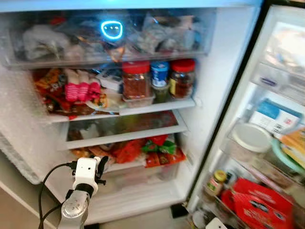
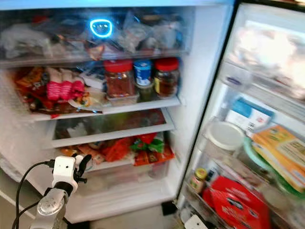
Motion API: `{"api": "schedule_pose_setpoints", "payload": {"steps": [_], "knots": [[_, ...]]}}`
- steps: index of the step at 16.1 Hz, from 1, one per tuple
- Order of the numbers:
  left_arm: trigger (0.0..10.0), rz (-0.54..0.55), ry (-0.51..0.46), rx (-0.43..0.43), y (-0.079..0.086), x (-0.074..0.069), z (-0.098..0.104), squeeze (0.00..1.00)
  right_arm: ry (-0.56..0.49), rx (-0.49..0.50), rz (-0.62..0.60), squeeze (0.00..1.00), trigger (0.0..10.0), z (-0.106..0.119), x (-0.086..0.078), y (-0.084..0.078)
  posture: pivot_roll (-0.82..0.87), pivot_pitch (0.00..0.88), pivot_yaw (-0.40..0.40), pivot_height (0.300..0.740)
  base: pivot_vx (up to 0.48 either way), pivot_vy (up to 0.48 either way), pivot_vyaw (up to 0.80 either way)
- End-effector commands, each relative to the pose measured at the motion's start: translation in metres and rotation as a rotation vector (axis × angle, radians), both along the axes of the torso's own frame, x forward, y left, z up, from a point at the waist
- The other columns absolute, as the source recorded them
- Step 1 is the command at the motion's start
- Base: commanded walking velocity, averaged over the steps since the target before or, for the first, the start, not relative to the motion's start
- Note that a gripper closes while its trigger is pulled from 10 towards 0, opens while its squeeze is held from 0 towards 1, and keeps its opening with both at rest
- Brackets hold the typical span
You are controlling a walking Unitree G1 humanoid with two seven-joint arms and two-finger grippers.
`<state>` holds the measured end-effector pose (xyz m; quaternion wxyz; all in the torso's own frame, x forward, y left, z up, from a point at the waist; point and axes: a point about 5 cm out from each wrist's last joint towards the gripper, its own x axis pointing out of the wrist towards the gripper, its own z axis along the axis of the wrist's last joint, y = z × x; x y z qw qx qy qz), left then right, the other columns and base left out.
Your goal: Restocking fridge
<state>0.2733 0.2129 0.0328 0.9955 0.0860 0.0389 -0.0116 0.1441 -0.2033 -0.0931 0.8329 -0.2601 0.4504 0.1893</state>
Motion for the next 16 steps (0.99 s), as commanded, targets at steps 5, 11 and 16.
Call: {"api": "schedule_pose_setpoints", "payload": {"steps": [5,11,16], "knots": [[10.0,-0.039,-0.047,0.042,-0.004,0.004,0.009,0.0,0.21,0.01,0.008,0.0,10.0,-0.018,-0.051,0.005,-0.02,0.0,0.026,0.628,0.295,0.0,0.08],[10.0,-0.083,-0.085,0.064,-0.01,0.006,0.017,0.0,0.22,0.019,0.013,0.0,10.0,-0.018,-0.051,0.006,-0.02,0.0,0.029,0.628,0.089,0.0,0.0],[10.0,-0.257,-0.192,0.276,-0.032,0.01,0.043,0.0,0.224,0.027,0.011,0.0,10.0,-0.019,-0.051,0.007,-0.02,0.0,0.038,0.628,0.0,0.0,0.0]]}}
